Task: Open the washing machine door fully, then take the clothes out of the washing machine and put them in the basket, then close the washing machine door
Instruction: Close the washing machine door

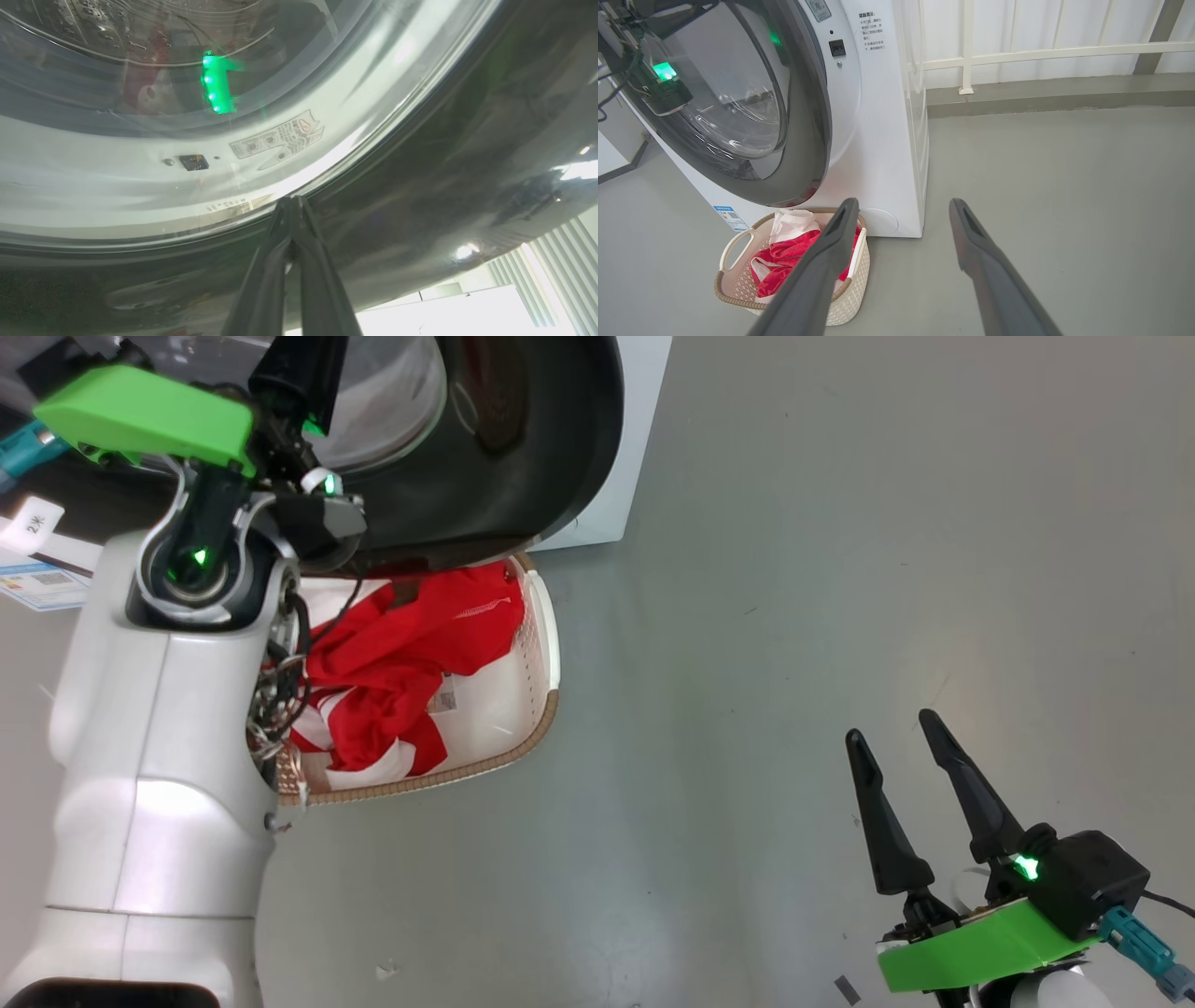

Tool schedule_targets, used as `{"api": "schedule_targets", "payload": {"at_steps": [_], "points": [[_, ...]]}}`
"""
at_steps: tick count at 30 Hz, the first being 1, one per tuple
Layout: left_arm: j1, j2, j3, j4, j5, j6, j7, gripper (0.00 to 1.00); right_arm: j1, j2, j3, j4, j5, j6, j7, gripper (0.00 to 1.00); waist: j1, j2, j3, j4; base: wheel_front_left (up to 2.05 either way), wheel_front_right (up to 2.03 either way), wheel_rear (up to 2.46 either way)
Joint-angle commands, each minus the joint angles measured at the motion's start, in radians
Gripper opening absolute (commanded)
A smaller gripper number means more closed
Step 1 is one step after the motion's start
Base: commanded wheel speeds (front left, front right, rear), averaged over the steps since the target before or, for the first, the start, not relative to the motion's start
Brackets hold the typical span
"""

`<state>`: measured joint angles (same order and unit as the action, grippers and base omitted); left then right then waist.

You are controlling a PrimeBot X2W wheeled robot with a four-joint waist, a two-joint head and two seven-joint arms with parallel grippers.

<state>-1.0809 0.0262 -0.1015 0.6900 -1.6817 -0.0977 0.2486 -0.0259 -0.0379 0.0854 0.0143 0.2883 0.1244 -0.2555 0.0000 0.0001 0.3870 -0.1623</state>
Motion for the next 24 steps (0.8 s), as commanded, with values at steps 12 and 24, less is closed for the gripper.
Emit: {"api": "schedule_targets", "payload": {"at_steps": [12,24], "points": [[0.066,0.029,-0.006,-0.012,0.036,-0.029,0.014,0.00,-0.017,-0.012,0.024,-0.007,0.008,0.006,-0.006,1.00,0.0000,-0.0001,-0.047,0.023,0.00,0.00,0.00],[0.307,0.059,-0.011,-0.071,0.082,-0.023,-0.041,1.00,0.012,-0.012,0.016,0.007,0.000,0.006,-0.006,1.00,0.0000,-0.0001,-0.143,0.078,0.00,0.00,0.00]]}}
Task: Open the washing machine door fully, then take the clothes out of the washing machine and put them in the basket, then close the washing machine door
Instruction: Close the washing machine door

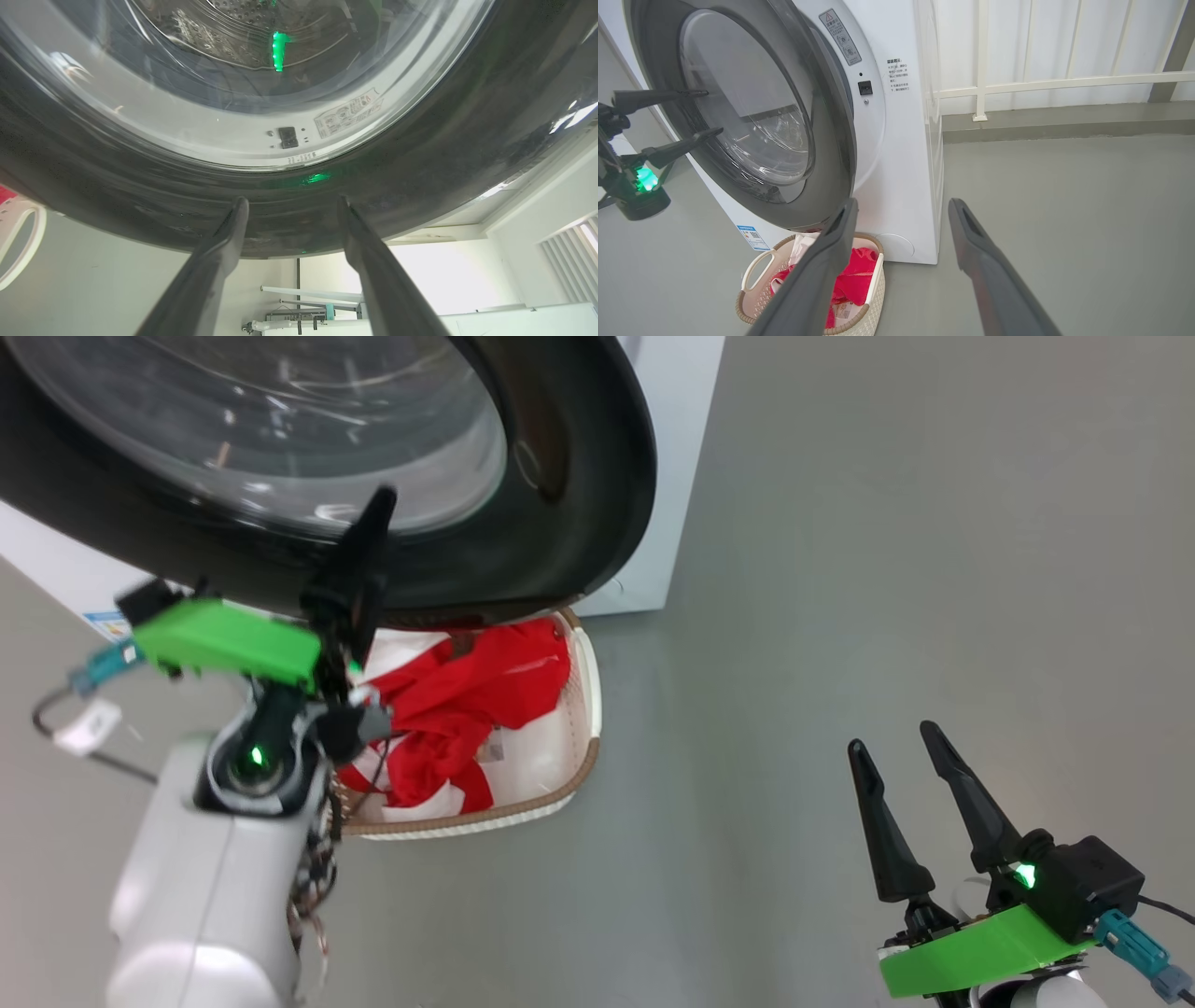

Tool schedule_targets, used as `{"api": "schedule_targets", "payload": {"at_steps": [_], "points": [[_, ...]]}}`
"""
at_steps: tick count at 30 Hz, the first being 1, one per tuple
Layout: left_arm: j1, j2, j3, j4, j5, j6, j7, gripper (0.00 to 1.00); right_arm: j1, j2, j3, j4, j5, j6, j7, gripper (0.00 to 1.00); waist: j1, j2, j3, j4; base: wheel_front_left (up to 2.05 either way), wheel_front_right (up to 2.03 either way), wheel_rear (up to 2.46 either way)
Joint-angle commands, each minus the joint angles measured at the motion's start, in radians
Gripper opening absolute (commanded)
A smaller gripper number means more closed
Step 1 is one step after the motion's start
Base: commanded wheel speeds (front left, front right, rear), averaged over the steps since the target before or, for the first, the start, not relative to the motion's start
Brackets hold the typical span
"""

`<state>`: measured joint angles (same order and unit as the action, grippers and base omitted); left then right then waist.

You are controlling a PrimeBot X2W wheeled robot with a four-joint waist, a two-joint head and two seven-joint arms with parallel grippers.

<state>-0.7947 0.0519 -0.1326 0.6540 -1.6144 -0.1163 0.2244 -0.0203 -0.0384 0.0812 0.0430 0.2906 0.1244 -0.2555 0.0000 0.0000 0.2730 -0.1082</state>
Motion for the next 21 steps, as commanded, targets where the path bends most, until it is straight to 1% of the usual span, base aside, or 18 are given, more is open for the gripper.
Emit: {"api": "schedule_targets", "payload": {"at_steps": [1,2,4,6,7,9,14,17,21], "points": [[0.043,0.033,0.024,-0.042,0.019,0.009,-0.035,1.00,0.009,-0.012,0.019,-0.021,-0.004,0.006,-0.006,1.00,0.0000,0.0000,-0.037,0.029,0.00,0.00,0.00],[0.064,0.031,0.026,-0.051,0.023,0.021,-0.052,1.00,0.012,-0.012,0.017,-0.019,-0.005,0.006,-0.006,1.00,0.0000,0.0000,-0.046,0.034,0.00,0.00,0.00],[0.105,0.028,0.025,-0.080,0.037,0.031,-0.085,1.00,0.017,-0.012,0.017,-0.015,-0.007,0.006,-0.006,1.00,0.0000,0.0000,-0.065,0.044,0.00,0.00,0.00],[0.151,0.039,0.008,-0.119,0.085,0.030,-0.127,1.00,0.020,-0.012,0.023,-0.011,-0.010,0.006,-0.006,1.00,0.0000,0.0000,-0.084,0.050,0.00,0.00,0.00],[0.151,0.039,0.008,-0.119,0.085,0.030,-0.127,1.00,0.020,-0.012,0.023,-0.011,-0.010,0.006,-0.006,1.00,0.0000,0.0000,-0.084,0.050,0.00,0.00,0.00],[0.199,0.051,-0.008,-0.161,0.136,0.028,-0.174,1.00,0.022,-0.012,0.029,-0.009,-0.011,0.006,-0.006,1.00,0.0000,0.0000,-0.104,0.056,0.00,0.00,0.00],[0.317,0.097,-0.061,-0.262,0.303,0.046,-0.304,1.00,0.029,-0.012,0.029,-0.004,-0.018,0.006,-0.006,1.00,0.0000,0.0000,-0.147,0.070,0.00,0.00,0.00],[0.378,0.134,-0.105,-0.318,0.431,0.063,-0.386,1.00,0.035,-0.012,0.020,-0.002,-0.021,0.006,-0.006,1.00,0.0000,0.0000,-0.168,0.077,0.00,0.00,0.00],[0.448,0.165,-0.129,-0.388,0.552,0.083,-0.454,1.00,0.044,-0.012,0.012,-0.003,-0.025,0.006,-0.006,1.00,0.0000,0.0000,-0.197,0.080,0.00,0.00,0.00]]}}
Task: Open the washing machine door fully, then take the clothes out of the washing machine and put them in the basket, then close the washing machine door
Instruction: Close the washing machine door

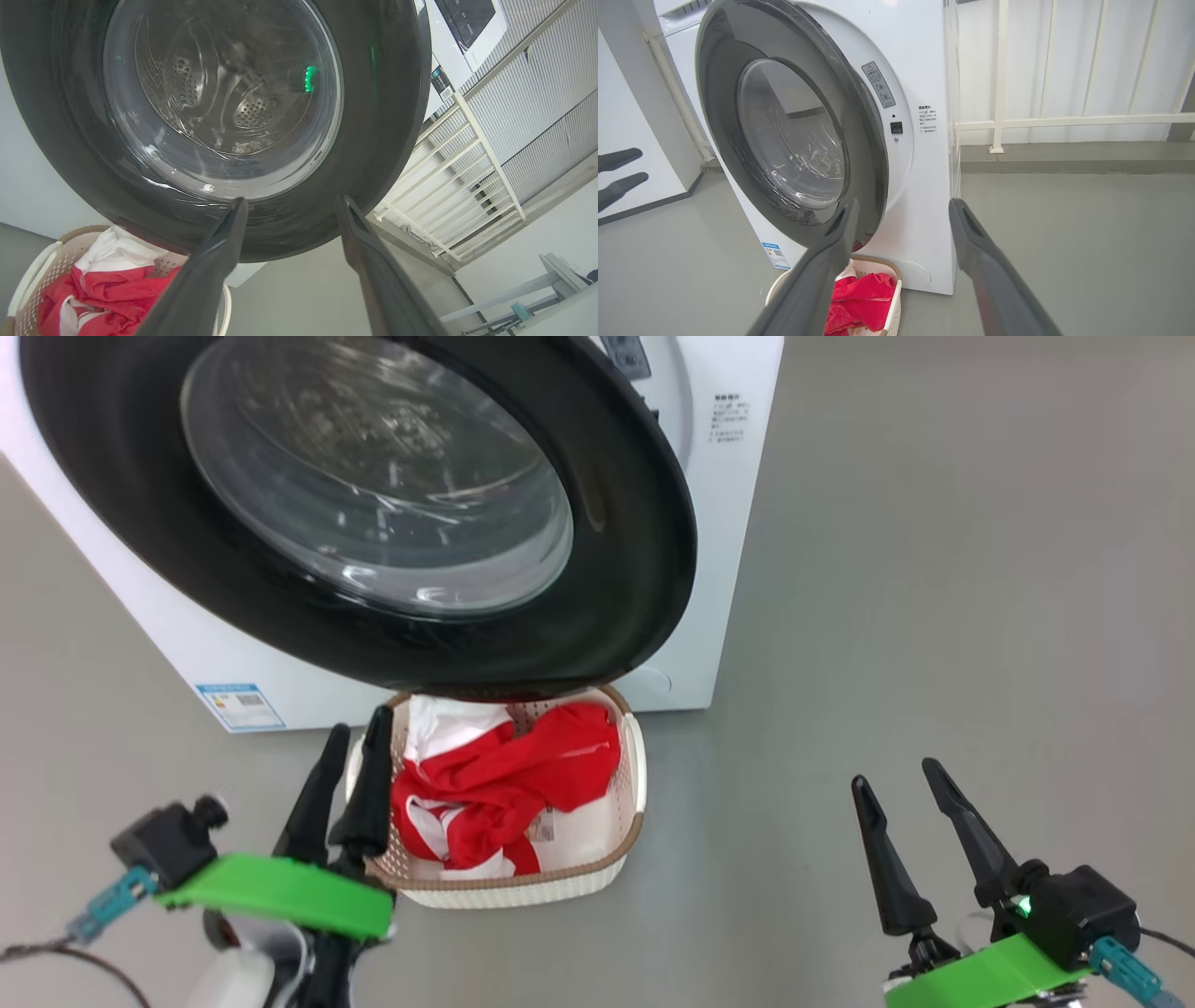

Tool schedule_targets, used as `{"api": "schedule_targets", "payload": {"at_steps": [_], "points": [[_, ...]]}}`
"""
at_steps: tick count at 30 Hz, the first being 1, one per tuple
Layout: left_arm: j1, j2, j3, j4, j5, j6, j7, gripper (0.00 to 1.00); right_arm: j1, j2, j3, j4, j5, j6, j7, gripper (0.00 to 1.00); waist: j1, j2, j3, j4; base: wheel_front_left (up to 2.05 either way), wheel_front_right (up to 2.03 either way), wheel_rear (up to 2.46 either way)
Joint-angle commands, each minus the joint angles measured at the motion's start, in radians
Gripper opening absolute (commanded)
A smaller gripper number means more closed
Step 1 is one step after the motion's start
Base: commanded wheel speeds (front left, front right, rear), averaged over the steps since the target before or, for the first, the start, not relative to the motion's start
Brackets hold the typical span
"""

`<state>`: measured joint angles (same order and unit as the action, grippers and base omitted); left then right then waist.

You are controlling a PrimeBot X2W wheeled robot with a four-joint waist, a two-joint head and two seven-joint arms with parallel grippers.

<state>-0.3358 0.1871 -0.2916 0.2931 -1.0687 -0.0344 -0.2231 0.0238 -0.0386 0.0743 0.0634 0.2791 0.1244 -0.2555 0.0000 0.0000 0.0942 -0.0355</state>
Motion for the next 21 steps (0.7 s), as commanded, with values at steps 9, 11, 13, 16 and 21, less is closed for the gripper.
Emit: {"api": "schedule_targets", "payload": {"at_steps": [9,11,13,16,21], "points": [[0.147,0.061,0.124,-0.203,0.338,0.064,-0.038,1.00,0.035,-0.012,-0.002,-0.034,-0.017,0.006,-0.006,1.00,0.0000,0.0000,-0.070,0.003,0.00,0.00,0.00],[0.186,0.063,0.145,-0.238,0.427,0.060,-0.038,1.00,0.042,-0.012,-0.007,-0.037,-0.020,0.006,-0.006,1.00,0.0000,0.0000,-0.074,0.001,0.00,0.00,0.00],[0.225,0.052,0.171,-0.266,0.496,0.059,-0.038,1.00,0.049,-0.012,-0.013,-0.040,-0.023,0.006,-0.006,1.00,0.0000,0.0000,-0.077,0.001,0.00,0.00,0.00],[0.276,0.032,0.203,-0.297,0.585,0.049,-0.038,1.00,0.064,-0.012,-0.024,-0.041,-0.024,0.006,-0.006,1.00,0.0000,0.0000,-0.084,0.004,0.00,0.00,0.00],[0.362,-0.006,0.233,-0.323,0.683,0.034,-0.039,1.00,0.085,-0.012,-0.033,-0.043,-0.025,0.006,-0.006,1.00,0.0000,0.0000,-0.097,0.003,0.00,0.00,0.00]]}}
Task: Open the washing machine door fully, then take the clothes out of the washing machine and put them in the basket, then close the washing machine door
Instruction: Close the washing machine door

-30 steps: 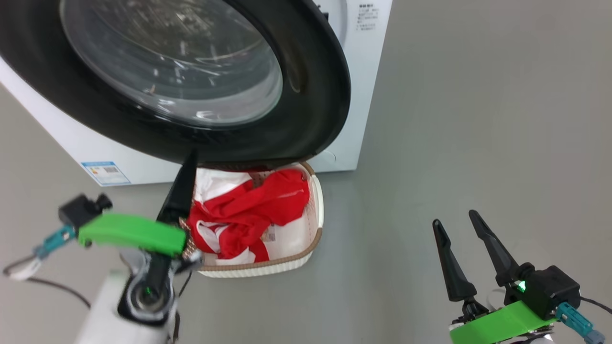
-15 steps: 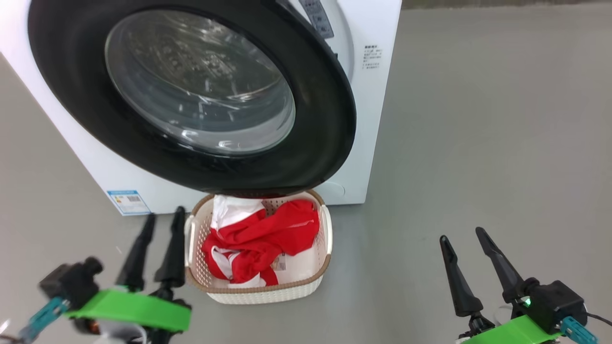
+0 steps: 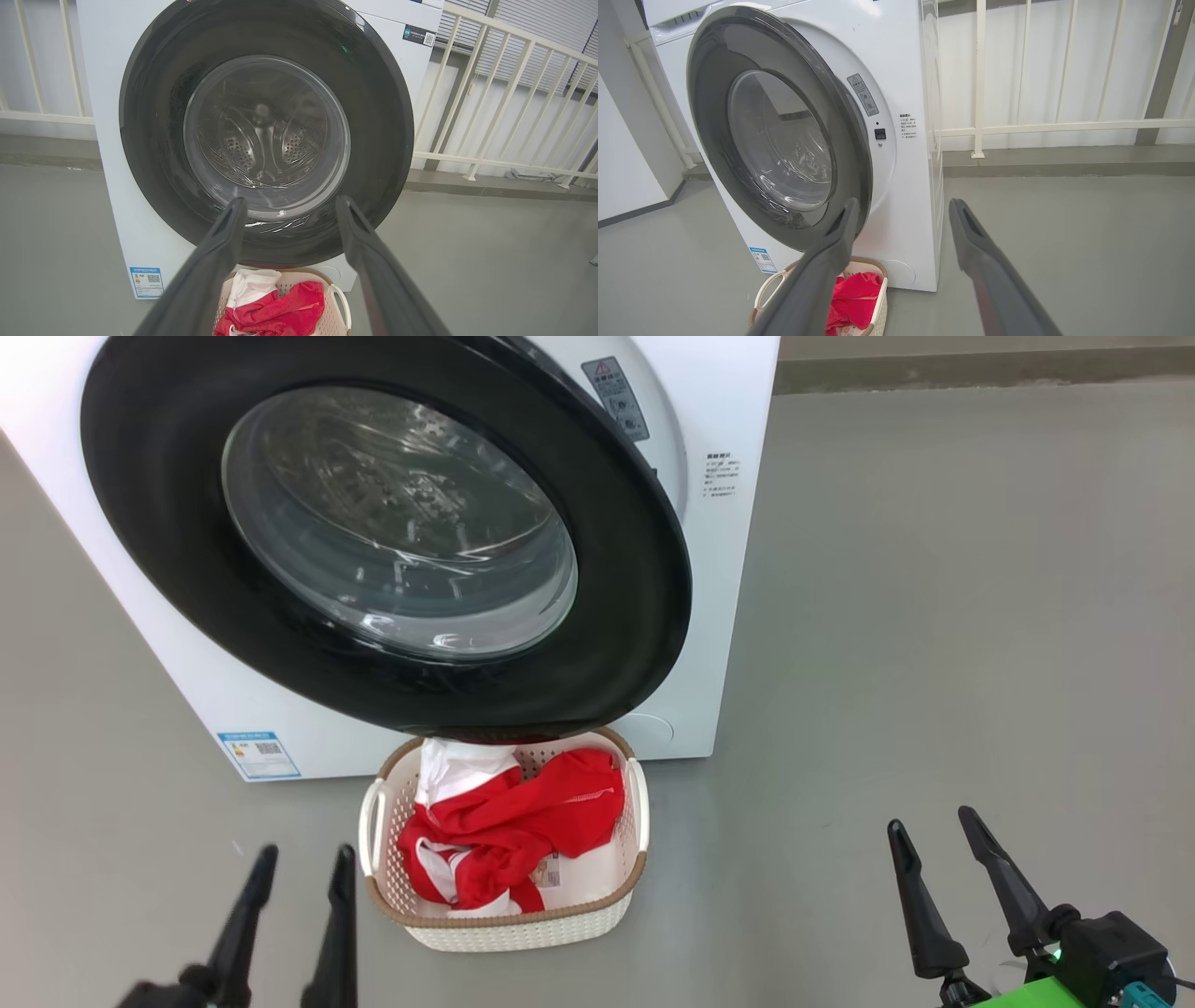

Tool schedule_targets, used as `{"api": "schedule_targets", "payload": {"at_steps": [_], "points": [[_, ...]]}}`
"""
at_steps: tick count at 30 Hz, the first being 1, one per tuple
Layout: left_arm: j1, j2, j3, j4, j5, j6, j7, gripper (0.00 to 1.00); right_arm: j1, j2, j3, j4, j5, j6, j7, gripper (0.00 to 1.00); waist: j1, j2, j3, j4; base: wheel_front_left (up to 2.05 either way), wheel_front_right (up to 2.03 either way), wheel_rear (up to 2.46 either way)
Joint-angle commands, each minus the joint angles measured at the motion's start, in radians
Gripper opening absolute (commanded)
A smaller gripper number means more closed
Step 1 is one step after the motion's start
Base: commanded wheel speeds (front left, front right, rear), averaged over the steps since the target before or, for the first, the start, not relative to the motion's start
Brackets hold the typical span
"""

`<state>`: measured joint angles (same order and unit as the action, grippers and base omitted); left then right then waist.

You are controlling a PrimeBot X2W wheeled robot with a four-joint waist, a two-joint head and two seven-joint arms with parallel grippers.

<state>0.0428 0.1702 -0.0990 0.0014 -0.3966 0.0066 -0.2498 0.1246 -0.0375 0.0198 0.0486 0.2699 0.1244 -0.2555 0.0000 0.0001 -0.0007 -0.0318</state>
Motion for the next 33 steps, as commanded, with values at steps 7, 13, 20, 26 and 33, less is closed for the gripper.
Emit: {"api": "schedule_targets", "payload": {"at_steps": [7,13,20,26,33], "points": [[0.049,-0.035,0.071,-0.060,0.130,-0.026,-0.012,1.00,0.003,-0.013,0.010,-0.048,-0.020,0.006,-0.006,1.00,0.0000,-0.0001,-0.015,-0.002,0.00,0.00,0.00],[0.051,-0.061,0.091,-0.059,0.162,-0.047,-0.012,1.00,0.006,-0.013,0.018,-0.052,-0.025,0.006,-0.006,1.00,0.0000,-0.0001,-0.016,0.000,0.00,0.00,0.00],[0.048,-0.088,0.103,-0.051,0.188,-0.067,-0.012,1.00,0.011,-0.013,0.030,-0.050,-0.029,0.006,-0.006,1.00,0.0000,-0.0001,-0.012,0.008,0.00,0.00,0.00],[0.043,-0.104,0.092,-0.051,0.199,-0.085,-0.012,1.00,-0.006,-0.013,0.072,-0.029,-0.010,0.006,-0.006,0.00,0.0000,-0.0001,-0.005,0.030,0.00,0.00,0.00],[0.026,-0.115,0.050,-0.052,0.198,-0.099,-0.012,1.00,-0.093,-0.013,0.125,0.010,-0.021,0.006,-0.006,0.00,0.0000,-0.0001,0.016,0.082,0.00,0.00,0.00]]}}
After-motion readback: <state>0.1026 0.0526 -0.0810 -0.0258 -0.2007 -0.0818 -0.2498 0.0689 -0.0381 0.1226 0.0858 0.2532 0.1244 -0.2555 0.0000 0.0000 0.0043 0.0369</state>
